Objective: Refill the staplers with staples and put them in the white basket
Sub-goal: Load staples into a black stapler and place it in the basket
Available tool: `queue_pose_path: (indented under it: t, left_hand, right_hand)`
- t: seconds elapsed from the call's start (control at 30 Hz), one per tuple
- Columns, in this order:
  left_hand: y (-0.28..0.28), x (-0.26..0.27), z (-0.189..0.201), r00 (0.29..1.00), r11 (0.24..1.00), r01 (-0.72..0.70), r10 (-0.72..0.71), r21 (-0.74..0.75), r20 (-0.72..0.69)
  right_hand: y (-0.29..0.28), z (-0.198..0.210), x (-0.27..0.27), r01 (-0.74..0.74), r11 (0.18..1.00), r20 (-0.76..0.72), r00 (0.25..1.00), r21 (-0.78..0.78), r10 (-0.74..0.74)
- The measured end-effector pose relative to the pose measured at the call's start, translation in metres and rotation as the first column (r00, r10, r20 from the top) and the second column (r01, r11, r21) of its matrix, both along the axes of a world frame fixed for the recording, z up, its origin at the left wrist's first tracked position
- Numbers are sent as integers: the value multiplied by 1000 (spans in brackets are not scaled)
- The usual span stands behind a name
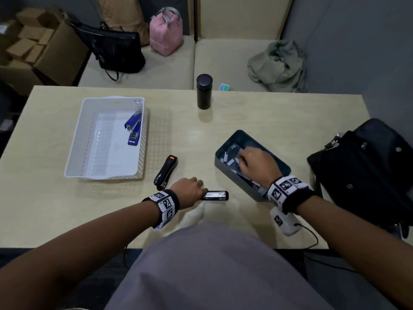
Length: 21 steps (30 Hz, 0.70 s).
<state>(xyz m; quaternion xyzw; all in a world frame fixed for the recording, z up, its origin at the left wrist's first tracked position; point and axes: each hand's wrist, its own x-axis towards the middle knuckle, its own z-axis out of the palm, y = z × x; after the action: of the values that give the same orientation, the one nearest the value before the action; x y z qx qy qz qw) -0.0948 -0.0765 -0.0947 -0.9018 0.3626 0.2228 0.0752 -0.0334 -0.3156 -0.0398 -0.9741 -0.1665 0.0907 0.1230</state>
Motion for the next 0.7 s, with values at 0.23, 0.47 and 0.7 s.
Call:
queue_pose_path:
  t: [0.23, 0.47, 0.7]
  left_hand:
    - [-2, 7, -1, 999, 1000, -2, 3, 9, -32]
    - [-3, 7, -1, 999, 1000, -15, 15, 15, -48]
    - [-1, 10, -5, 999, 1000, 16, -15, 20, -50]
  right_hand:
    - [-25, -40, 25, -123, 976, -265, 961, -178, 73]
    - [-6, -53, 14, -170, 922, -299, 952, -347, 64]
    - [-9, -45, 20, 25, 989, -400, 913, -143, -81]
